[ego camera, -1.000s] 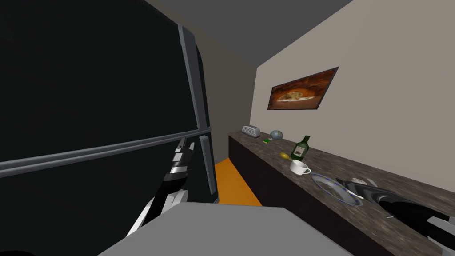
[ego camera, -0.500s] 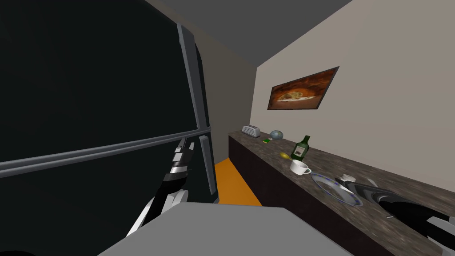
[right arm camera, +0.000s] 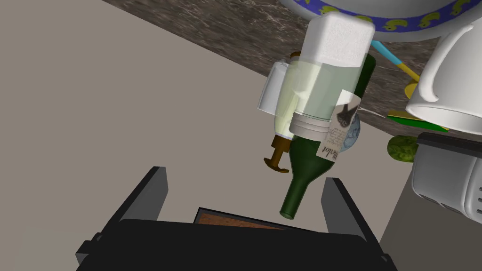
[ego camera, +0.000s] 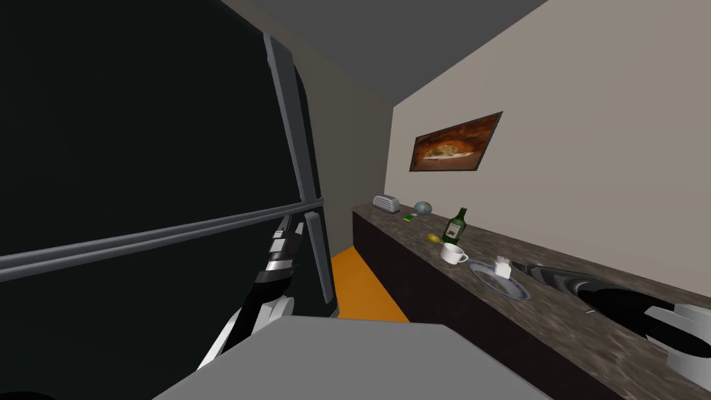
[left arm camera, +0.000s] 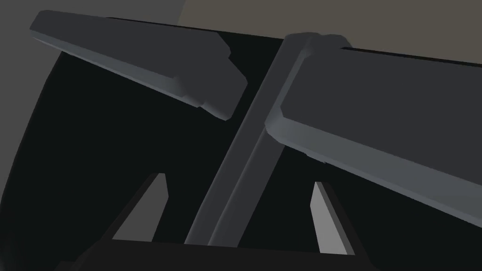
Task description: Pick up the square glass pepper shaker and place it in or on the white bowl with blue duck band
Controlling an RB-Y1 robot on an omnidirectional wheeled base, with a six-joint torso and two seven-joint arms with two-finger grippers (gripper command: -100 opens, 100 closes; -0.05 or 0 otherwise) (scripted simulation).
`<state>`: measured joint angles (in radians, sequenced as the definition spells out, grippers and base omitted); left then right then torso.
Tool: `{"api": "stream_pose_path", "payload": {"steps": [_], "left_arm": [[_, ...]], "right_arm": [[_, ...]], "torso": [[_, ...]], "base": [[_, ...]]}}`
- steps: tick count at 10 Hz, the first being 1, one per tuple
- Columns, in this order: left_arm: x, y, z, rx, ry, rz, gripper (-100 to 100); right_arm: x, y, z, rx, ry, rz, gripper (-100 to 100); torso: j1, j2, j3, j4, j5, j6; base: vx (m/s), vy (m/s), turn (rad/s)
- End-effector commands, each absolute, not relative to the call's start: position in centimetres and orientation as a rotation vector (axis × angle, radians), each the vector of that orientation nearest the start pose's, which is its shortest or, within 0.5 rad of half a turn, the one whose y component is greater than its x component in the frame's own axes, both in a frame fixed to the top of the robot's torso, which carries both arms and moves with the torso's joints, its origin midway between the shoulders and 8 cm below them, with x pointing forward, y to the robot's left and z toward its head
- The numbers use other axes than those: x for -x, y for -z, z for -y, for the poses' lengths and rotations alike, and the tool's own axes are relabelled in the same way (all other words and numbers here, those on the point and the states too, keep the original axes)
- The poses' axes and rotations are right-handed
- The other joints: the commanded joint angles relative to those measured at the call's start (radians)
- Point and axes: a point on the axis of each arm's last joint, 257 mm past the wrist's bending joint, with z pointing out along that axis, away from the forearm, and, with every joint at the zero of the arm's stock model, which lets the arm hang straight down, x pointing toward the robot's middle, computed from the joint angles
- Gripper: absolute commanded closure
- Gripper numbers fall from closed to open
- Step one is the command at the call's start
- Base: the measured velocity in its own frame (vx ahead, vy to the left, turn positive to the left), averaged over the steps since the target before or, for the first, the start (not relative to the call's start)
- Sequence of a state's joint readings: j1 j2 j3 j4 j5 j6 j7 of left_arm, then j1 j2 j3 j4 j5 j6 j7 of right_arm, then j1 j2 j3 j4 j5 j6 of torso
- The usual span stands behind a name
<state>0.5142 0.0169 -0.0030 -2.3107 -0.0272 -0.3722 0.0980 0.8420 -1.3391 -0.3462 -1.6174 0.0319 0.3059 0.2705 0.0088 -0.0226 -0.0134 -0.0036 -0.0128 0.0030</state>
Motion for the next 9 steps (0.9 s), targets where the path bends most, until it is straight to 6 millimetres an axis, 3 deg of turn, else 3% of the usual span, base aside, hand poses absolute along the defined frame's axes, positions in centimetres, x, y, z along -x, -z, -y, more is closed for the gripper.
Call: {"api": "stream_pose_path", "payload": {"steps": [1,3,4,9], "left_arm": [[-35.8,-0.82,-27.87,0.762,1.344,-0.687,0],[-35.79,-0.8,-27.95,0.762,1.342,-0.686,0],[-35.79,-0.8,-27.95,0.762,1.342,-0.687,0],[-35.79,-0.8,-27.95,0.762,1.342,-0.687,0]], "right_arm": [[-31.97,14.79,72.5,-0.307,0.638,-2.022,-100],[-32.02,14.76,72.15,-0.304,0.635,-2.023,-100],[-32.09,14.65,72.08,-0.304,0.634,-2.022,0],[-32.07,14.66,72.09,-0.304,0.635,-2.022,0]], "torso": [[0.0,0.0,0.0,0.0,0.0,0.0],[-0.002,0.0,0.0,0.0,-0.001,0.002],[-0.003,-0.001,-0.001,0.0,-0.001,0.001],[-0.003,-0.003,-0.002,-0.001,-0.001,0.001]], "base": [[-0.028,-0.023,-0.178],[-0.024,-0.009,-0.04],[0.0,0.0,0.0],[0.0,0.0,0.0]]}}
